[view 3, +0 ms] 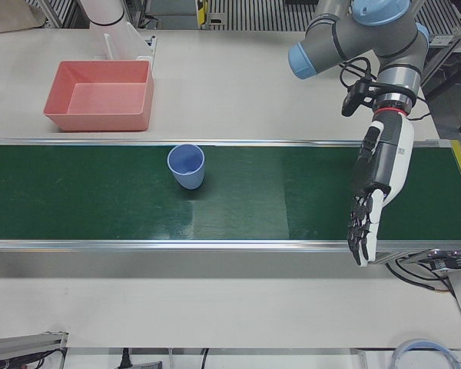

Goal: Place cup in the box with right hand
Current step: 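Lower the open right hand toward the belt as the blue cup approaches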

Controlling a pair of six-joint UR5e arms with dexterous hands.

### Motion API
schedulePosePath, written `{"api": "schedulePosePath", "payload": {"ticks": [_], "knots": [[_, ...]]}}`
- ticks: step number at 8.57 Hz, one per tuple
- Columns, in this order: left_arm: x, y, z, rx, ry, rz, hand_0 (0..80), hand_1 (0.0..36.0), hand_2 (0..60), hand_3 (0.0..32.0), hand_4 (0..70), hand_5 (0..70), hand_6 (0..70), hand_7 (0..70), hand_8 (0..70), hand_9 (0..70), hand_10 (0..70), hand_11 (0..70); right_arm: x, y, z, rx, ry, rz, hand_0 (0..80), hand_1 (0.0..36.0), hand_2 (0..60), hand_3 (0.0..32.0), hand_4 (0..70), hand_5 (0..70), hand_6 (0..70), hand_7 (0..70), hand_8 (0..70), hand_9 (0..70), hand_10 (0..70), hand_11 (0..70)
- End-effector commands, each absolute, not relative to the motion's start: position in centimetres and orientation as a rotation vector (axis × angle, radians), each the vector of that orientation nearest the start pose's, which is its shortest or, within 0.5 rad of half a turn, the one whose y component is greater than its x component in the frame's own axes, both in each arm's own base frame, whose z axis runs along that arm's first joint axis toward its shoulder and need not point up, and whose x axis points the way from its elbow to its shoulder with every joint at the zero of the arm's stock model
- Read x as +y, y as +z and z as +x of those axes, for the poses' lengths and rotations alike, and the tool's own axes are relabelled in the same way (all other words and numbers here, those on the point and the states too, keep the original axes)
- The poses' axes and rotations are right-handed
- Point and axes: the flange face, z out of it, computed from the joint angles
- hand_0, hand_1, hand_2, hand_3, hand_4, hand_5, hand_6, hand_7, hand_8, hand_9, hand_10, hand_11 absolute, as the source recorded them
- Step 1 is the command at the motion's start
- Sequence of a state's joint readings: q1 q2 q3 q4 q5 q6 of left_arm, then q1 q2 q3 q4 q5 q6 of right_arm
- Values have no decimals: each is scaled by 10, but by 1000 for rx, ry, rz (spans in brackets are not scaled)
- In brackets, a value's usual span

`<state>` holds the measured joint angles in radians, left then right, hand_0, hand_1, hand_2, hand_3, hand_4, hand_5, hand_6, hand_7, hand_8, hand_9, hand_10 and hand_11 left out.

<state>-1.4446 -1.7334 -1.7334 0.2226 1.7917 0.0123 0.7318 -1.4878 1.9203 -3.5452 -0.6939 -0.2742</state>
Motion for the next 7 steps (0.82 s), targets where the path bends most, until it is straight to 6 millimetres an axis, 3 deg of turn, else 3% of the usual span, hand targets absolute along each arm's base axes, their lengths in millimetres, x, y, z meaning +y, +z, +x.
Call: {"api": "schedulePosePath", "payload": {"ticks": [1,2,4,7], "knots": [[-557,546,-41,2131,-1915,-338,0,0,0,0,0,0,0,0,0,0,0,0,-461,519,-198,2330,-2296,-333,510,198,35,0,0,72,36,31,60,90,25,60],[-557,546,-42,2131,-1916,-336,0,0,0,0,0,0,0,0,0,0,0,0,-461,518,-198,2332,-2292,-330,503,199,59,0,0,71,33,18,57,88,24,58],[-557,546,-42,2131,-1916,-336,0,0,0,0,0,0,0,0,0,0,0,0,-460,515,-205,2343,-2291,-314,466,152,79,0,0,55,33,40,55,84,15,40],[-557,546,-41,2129,-1917,-338,0,0,0,0,0,0,0,0,0,0,0,0,-456,509,-221,2367,-2291,-276,469,156,77,0,0,56,34,46,55,83,13,38]]}}
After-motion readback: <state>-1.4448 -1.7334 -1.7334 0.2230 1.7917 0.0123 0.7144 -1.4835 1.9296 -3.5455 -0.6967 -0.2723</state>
